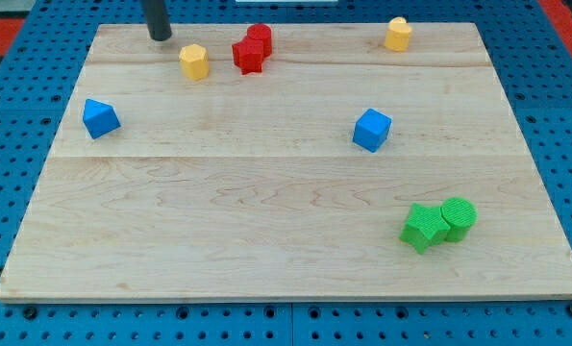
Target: Push the yellow hexagon into the yellow heart
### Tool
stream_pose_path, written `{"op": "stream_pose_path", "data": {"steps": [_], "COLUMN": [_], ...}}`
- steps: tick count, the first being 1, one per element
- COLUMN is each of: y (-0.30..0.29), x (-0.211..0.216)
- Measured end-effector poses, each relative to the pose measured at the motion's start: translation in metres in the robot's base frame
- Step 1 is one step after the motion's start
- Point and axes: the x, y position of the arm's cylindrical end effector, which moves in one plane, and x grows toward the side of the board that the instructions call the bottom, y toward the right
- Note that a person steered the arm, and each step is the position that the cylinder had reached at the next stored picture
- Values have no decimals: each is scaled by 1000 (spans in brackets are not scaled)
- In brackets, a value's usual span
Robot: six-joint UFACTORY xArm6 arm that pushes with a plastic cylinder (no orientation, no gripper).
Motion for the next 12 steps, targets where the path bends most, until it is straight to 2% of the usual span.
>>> {"op": "stream_pose_path", "data": {"steps": [3,5,7,9,11,12], "y": [83,54,72,176,236,251], "x": [65,91,133,115,70,60]}}
